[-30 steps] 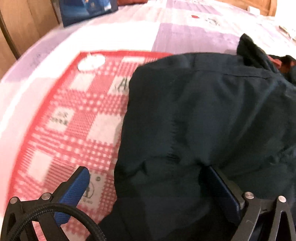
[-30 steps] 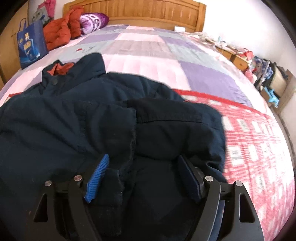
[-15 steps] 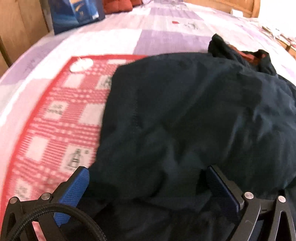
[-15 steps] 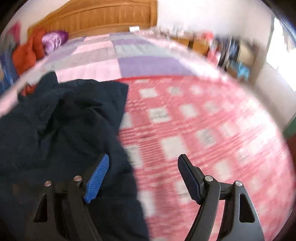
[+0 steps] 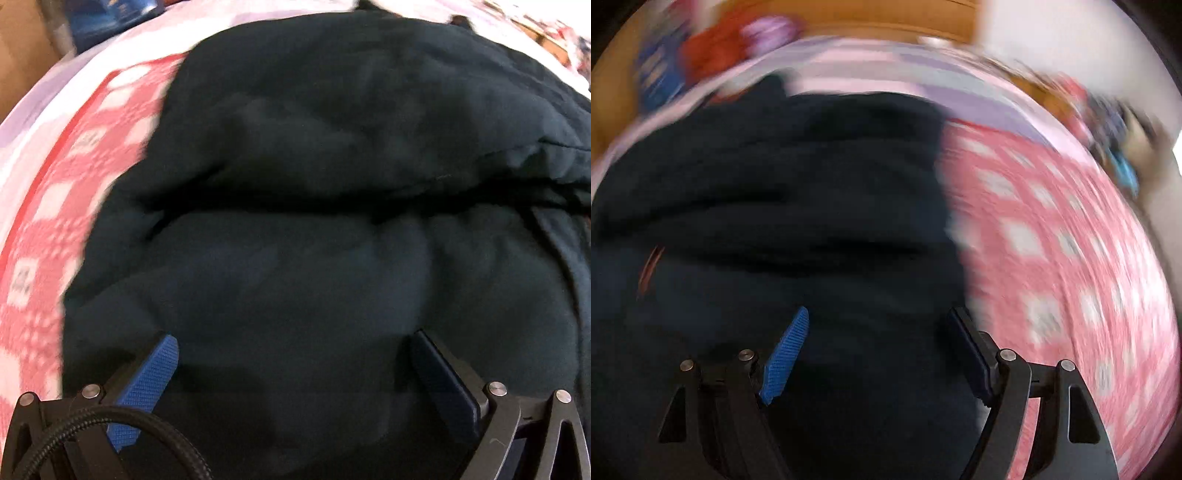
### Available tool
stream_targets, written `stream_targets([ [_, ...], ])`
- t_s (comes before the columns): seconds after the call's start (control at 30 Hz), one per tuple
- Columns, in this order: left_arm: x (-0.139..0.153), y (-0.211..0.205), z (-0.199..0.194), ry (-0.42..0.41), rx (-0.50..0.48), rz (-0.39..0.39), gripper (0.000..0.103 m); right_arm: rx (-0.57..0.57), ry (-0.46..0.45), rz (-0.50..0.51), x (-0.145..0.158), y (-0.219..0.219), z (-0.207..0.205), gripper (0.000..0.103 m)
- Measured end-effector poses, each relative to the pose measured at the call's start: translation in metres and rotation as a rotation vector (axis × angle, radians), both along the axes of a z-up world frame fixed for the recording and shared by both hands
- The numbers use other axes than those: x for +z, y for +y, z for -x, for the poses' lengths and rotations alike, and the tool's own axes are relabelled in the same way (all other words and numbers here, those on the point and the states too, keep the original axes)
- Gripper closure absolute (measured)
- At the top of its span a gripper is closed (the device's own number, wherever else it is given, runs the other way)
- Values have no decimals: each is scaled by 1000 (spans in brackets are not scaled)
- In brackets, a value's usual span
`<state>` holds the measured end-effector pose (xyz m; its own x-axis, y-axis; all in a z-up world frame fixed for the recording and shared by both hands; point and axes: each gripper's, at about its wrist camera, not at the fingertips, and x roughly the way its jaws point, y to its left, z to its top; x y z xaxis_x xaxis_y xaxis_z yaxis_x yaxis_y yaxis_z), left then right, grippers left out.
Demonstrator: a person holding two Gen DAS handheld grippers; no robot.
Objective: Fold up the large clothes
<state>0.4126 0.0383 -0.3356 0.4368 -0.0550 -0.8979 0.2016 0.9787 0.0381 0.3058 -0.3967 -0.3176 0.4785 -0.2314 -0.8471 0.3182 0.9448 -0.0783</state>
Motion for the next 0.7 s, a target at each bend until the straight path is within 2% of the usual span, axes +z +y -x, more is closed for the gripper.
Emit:
stream_targets([
  [0.1, 4, 23, 1, 12, 57, -4, 0, -178, 25, 45, 8, -42, 27, 24],
  [0.2, 9, 27, 8, 21, 81, 25, 0, -200, 0, 57, 23, -42, 47, 24],
  [0.3, 17, 4, 22, 7, 23, 58, 0, -60, -30, 41, 31, 6, 51, 24],
  [0.4, 17, -22, 30, 30, -32, 92, 0, 159, -38, -2, 30, 81, 45, 24],
  [0.5, 17, -42, 33, 38, -64, 116, 0, 313, -33, -34, 25, 140, 35, 24],
  [0.6, 17, -54, 22, 16, -92, 115, 0, 387, -33, -64, 23, 172, 18, 24],
  [0.7, 18, -61, -8, -5, -115, 104, 0, 410, -47, -47, 24, 178, -15, 24],
])
